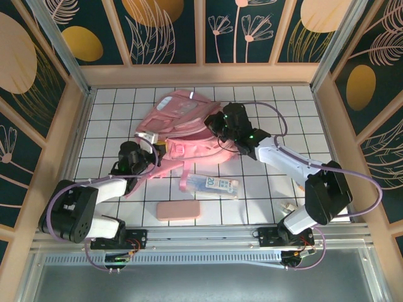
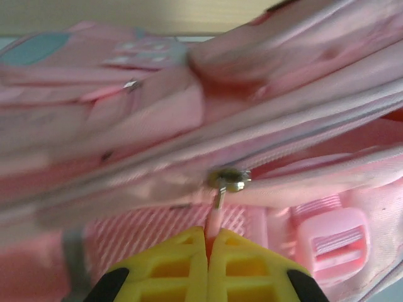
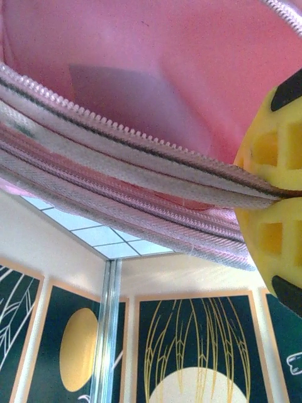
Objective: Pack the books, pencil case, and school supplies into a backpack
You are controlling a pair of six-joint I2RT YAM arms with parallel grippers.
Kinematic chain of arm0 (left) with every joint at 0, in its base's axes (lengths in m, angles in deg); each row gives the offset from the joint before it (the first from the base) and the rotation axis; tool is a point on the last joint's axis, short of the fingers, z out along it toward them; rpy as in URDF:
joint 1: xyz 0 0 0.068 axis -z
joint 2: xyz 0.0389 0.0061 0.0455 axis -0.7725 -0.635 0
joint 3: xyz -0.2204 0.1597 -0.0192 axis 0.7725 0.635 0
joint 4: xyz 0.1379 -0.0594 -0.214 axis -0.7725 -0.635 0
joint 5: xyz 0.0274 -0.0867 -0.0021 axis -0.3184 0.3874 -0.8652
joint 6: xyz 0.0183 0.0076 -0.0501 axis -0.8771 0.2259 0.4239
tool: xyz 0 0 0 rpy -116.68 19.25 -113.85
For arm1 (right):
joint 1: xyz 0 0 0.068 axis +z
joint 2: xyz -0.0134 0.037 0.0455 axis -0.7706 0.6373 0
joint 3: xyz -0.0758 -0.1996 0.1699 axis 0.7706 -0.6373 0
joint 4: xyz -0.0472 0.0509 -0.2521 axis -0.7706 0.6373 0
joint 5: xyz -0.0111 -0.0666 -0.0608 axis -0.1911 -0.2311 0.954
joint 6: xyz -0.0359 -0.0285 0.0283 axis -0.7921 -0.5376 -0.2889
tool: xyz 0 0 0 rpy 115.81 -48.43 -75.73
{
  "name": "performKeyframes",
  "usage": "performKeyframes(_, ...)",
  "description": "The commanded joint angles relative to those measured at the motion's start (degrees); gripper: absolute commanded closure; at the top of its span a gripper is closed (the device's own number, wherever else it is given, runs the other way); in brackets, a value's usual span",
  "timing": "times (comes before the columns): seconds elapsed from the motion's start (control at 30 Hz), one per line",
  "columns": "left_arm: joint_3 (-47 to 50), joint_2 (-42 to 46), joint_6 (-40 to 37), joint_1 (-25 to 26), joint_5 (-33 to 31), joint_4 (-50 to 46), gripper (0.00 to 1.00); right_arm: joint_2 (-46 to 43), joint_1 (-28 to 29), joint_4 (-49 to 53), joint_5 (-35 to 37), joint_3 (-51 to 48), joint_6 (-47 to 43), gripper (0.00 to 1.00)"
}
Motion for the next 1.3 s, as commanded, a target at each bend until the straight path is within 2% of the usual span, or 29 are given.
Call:
performKeyframes(0.0,1.0,1.1,5.7,-2.7,-6.2,-2.0,1.0,-3.8,-1.5,-2.4,1.7,-0.2,-2.3,1.0)
performKeyframes(0.03,1.2,0.9,5.1,-2.7,-4.8,-1.1,1.0,-3.7,-1.4,-2.8,1.0,-0.1,-2.3,1.0)
performKeyframes(0.1,0.6,0.5,2.4,-2.7,2.4,1.6,0.97,-2.9,-1.4,-3.6,-0.8,0.2,-2.2,1.0)
performKeyframes(0.2,-3.2,1.4,-3.8,-2.7,14.7,-0.8,0.64,-1.7,-0.5,-4.4,-1.5,0.7,-2.8,1.0)
performKeyframes(0.27,-5.5,3.1,-7.8,-2.6,18.5,-3.9,0.55,-1.2,-0.1,-4.9,-1.5,1.1,-3.1,1.0)
performKeyframes(0.4,-12.6,6.8,-24.3,-1.3,17.2,-18.2,0.43,0.3,0.1,-5.6,-2.3,2.6,-4.0,1.0)
performKeyframes(0.5,-15.8,6.9,-31.1,0.2,15.4,-19.2,0.32,1.8,0.2,-5.9,-3.5,3.9,-4.1,1.0)
performKeyframes(0.6,-20.5,3.8,-36.7,2.7,14.2,-22.4,0.27,2.9,0.5,-6.0,-3.9,4.9,-3.5,1.0)
performKeyframes(0.73,-25.3,-1.5,-41.6,5.5,17.5,-25.1,0.21,3.7,0.7,-5.9,-4.0,5.9,-2.4,1.0)
performKeyframes(0.77,-25.9,-2.4,-41.6,6.2,17.7,-24.5,0.08,3.6,0.7,-5.8,-3.9,6.0,-2.2,1.0)
performKeyframes(0.8,-26.3,-3.1,-41.8,6.7,18.0,-24.1,0.01,3.5,0.7,-5.8,-3.8,6.0,-2.1,1.0)
performKeyframes(0.9,-26.4,-4.4,-42.6,8.9,15.3,-21.2,0.01,3.2,0.6,-4.7,-3.4,6.4,-1.8,1.0)
performKeyframes(1.0,-27.2,-6.0,-43.2,10.6,8.5,-19.7,0.01,2.8,0.8,-4.5,-3.6,6.3,-1.4,1.0)
performKeyframes(1.23,-29.6,-9.9,-39.8,13.0,-1.5,-14.0,0.01,3.1,3.2,-5.0,-4.6,6.2,1.2,1.0)
performKeyframes(1.27,-30.5,-10.6,-39.8,13.1,-1.5,-14.9,0.03,3.1,3.7,-5.0,-4.1,6.1,1.2,1.0)
